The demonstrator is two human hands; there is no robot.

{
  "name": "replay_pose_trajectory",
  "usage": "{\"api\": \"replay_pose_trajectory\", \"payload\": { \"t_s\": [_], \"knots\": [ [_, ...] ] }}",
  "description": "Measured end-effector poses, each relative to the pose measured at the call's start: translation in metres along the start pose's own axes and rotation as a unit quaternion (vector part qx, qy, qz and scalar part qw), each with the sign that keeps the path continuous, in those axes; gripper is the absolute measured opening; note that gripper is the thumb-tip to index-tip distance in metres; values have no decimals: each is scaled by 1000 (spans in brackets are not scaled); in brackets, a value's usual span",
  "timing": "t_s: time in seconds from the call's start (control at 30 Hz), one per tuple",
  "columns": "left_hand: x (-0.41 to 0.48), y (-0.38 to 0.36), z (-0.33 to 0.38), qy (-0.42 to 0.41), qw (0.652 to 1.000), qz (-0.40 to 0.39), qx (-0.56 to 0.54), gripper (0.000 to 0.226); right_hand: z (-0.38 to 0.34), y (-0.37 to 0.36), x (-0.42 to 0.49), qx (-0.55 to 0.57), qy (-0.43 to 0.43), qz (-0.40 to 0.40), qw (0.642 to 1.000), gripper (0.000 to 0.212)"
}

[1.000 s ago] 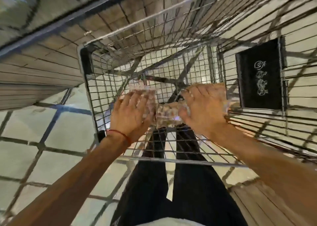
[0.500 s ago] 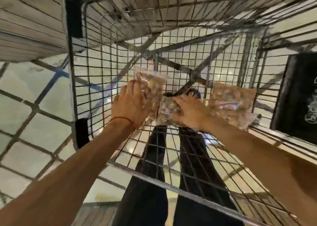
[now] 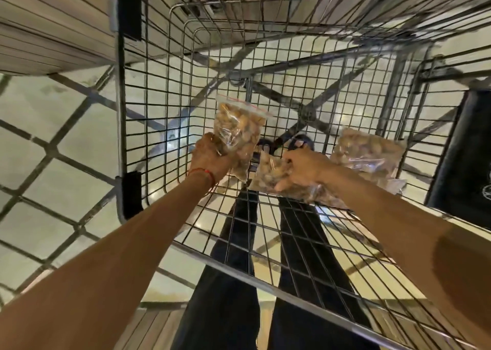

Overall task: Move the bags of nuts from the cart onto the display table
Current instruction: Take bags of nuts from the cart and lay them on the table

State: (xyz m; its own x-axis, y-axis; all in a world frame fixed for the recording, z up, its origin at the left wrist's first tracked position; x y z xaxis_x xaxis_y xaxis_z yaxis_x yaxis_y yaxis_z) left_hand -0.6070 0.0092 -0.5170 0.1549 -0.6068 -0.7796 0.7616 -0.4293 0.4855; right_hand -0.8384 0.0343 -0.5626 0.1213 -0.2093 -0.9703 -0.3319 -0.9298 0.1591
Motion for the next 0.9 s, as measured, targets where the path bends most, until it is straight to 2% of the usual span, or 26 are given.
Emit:
{"api": "replay_pose_trajectory", "payload": {
  "t_s": [0.1,0.17,0.3,0.4,0.43,0.53,0.57,0.63,0.7,0.73,0.83,0.9],
  "knots": [
    [8,-6,-7,-7,1000,-6,-5,97,-1,5,-9,-29,20,45,998,60],
    [10,-6,-8,-7,1000,8,14,105,3,8,-20,-23,37,81,996,46],
    [7,-3,0,37,995,0,90,114,26,4,-26,169,28,68,983,43],
    [18,0,-7,54,997,12,57,132,36,12,-30,307,18,65,949,49],
    [19,0,-9,61,997,11,40,129,38,16,-32,344,16,62,937,53],
    [12,-1,-4,85,996,7,13,94,44,25,-36,413,7,60,909,57],
    [10,-2,-2,85,996,14,9,90,48,26,-35,429,0,61,901,56],
    [10,-5,-5,78,996,35,-10,100,54,27,-35,453,-12,68,889,44],
    [12,-7,-9,62,996,58,-19,104,59,24,-35,481,-15,65,874,43],
    [13,-9,-12,58,996,59,-29,98,59,22,-37,499,-14,56,865,48],
    [11,-12,-7,62,993,65,-83,60,61,9,-42,572,-21,1,820,59],
    [9,-15,-4,58,989,61,-120,51,59,-2,-48,625,-29,-54,779,58]
  ]
}}
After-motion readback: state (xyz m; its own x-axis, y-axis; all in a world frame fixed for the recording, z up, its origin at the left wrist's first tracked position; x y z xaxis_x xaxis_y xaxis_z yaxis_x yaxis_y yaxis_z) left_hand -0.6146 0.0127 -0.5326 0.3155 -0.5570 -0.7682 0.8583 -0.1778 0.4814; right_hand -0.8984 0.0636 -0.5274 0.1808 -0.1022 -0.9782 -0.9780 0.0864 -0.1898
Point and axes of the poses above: each hand's wrist, its own x-axis towards the middle knuckle, its own y-axis out of the back of the hand, z = x × y, the point moved 9 cm from there along x, towards the middle knuckle, and after that the axes turned 10 degrees about -y, right-handed, at the moved point
